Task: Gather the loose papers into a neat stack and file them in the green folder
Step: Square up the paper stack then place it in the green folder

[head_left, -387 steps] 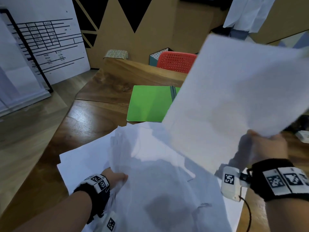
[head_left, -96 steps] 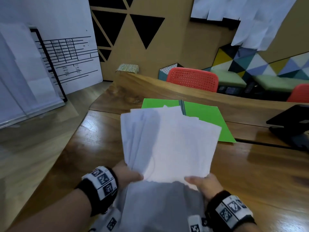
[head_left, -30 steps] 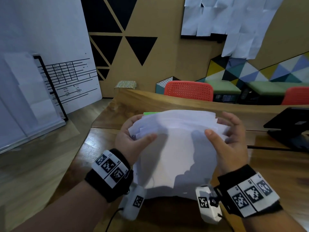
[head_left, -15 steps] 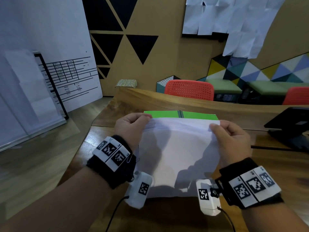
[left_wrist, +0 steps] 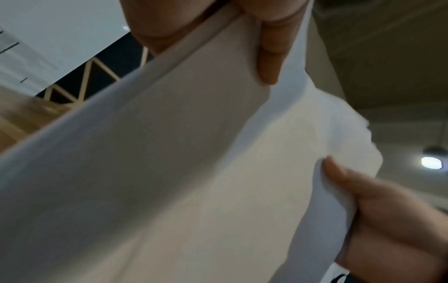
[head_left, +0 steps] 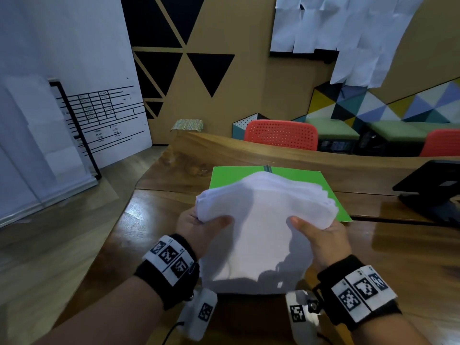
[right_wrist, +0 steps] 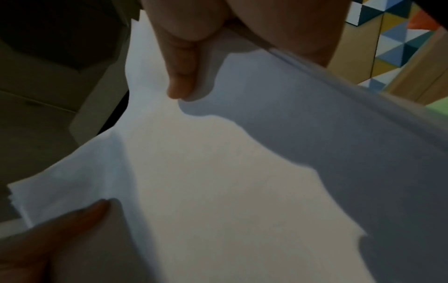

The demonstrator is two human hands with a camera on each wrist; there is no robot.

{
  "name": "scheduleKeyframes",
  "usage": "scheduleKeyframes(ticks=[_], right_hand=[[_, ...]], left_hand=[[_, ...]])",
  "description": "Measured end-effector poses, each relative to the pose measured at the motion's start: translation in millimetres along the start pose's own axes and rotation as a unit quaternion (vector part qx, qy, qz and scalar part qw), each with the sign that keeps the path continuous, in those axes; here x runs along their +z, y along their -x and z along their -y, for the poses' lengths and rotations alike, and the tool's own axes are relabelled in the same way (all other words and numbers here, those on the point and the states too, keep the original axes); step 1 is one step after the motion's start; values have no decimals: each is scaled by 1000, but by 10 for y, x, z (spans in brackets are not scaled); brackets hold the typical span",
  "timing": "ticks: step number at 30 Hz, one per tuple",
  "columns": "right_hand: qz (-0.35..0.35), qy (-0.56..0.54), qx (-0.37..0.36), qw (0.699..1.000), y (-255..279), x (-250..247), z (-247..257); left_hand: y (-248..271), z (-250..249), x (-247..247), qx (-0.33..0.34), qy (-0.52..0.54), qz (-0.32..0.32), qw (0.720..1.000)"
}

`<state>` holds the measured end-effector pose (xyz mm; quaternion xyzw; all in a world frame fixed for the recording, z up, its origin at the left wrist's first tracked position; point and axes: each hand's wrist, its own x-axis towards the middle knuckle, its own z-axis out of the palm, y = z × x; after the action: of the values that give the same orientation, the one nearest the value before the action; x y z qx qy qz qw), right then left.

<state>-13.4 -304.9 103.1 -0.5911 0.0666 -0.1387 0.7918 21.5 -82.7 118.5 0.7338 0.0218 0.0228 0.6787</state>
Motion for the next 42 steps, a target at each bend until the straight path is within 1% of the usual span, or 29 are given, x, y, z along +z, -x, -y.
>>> scheduleKeyframes(ticks=[2,4,6,8,9,11,13,15,16,18,20,21,22,23,24,25,26,27,29,31,33,34,36,38,40,42], right_hand=[[25,-9,-15,1000,31,5,122],[35,-20,-37,998,45,26,276],[42,-40,-61,996,17,81,387],[7,-47,-79,996,-39,146,417],[-25,-30,-84,996,-64,181,416],[-75,18,-99,992,-118,200,385],[-99,21,-115,988,-147,197,398],[-71,-22,-117,990,-161,166,397],[-38,-47,-115,991,-166,137,383],[35,-28,-107,993,-160,84,349],[67,-14,-107,992,-145,31,278],[65,-10,-98,993,-141,9,232],[50,-8,-82,995,-148,2,178],[35,-6,-65,997,-161,-7,119],[26,-2,-48,999,-172,-11,61],[19,2,-32,999,-178,-12,13],[16,1,-21,1000,-181,-10,-16],[16,-4,-18,1000,-179,-18,-21],[18,-15,-21,1000,-176,-64,20],[39,-17,-11,999,-163,-103,77],[62,7,6,998,-135,-55,72],[58,13,9,998,-111,4,61],[15,3,-15,1000,-56,143,76],[-25,-4,-50,998,-13,246,169],[-32,-22,-89,995,19,287,283],[-35,0,-159,987,41,282,351]], left_hand=[[-1,-44,-40,6,39,4,999],[17,-127,-88,49,26,21,998],[28,-235,-79,75,74,35,994],[-20,-278,-32,67,125,16,990],[-39,-317,-2,49,142,-5,989],[-86,-360,34,22,154,-43,987],[-115,-380,47,18,135,-52,989],[-161,-386,33,17,143,-54,988],[-174,-395,22,7,152,-41,987],[-191,-375,2,8,179,-9,984],[-182,-291,-30,40,206,36,977],[-188,-210,-49,57,180,55,980],[-179,-147,-45,71,120,67,988],[-163,-87,-37,80,39,67,994],[-160,-22,-23,89,-34,62,993],[-136,-9,1,73,-85,34,993],[-121,-17,21,48,-91,17,995],[-127,-1,17,41,-72,22,996],[-134,9,-36,43,6,49,998],[-125,-50,-78,58,57,54,995],[-113,-103,-57,81,33,54,995],[-103,-134,-24,72,27,52,996],[-51,-219,48,53,15,35,998],[10,-272,59,56,45,19,997],[20,-323,45,84,68,-15,994],[8,-379,37,104,92,-28,990]])
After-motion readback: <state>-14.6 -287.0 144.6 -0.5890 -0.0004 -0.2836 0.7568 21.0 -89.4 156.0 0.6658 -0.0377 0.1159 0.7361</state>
